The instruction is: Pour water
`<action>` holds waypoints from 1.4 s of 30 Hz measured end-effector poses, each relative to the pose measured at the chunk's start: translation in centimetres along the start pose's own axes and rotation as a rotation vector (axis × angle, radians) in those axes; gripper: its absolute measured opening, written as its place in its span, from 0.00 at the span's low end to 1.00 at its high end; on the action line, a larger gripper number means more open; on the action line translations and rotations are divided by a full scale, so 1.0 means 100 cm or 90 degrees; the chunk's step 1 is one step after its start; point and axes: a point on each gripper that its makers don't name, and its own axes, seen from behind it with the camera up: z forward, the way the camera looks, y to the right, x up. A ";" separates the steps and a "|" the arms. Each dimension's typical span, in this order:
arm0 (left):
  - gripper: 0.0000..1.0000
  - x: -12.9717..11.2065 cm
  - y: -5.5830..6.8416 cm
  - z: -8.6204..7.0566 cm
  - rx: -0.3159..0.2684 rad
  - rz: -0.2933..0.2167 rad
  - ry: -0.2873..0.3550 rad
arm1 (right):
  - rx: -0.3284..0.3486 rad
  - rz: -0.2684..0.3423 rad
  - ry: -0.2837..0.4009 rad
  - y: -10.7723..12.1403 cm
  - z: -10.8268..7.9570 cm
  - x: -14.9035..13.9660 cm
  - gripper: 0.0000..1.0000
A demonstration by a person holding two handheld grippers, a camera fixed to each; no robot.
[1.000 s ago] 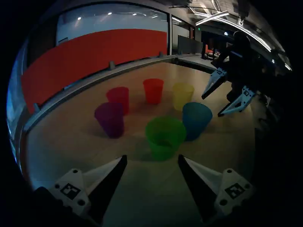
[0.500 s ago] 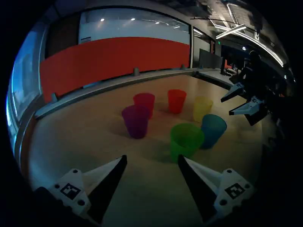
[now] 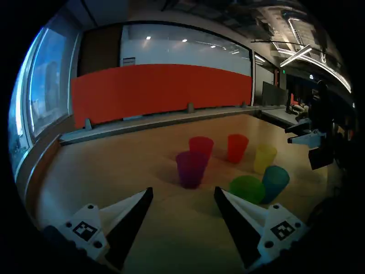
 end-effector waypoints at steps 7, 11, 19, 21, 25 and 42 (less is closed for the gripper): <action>1.00 0.023 -0.011 -0.002 0.043 -0.018 0.056 | -0.070 0.029 0.053 0.019 0.002 0.018 1.00; 1.00 0.038 -0.016 -0.005 0.068 -0.023 0.091 | -0.106 0.044 0.088 0.029 0.002 0.030 1.00; 1.00 0.060 -0.021 -0.011 0.099 -0.041 0.153 | -0.177 0.071 0.174 0.048 -0.007 0.060 1.00; 1.00 0.063 -0.023 -0.013 0.107 -0.041 0.165 | -0.193 0.074 0.194 0.052 -0.010 0.066 1.00; 1.00 0.072 -0.029 -0.018 0.133 -0.033 0.189 | -0.223 0.072 0.228 0.058 -0.018 0.075 1.00; 1.00 0.095 -0.044 -0.040 0.211 -0.035 0.267 | -0.270 0.127 0.310 0.068 -0.037 0.093 1.00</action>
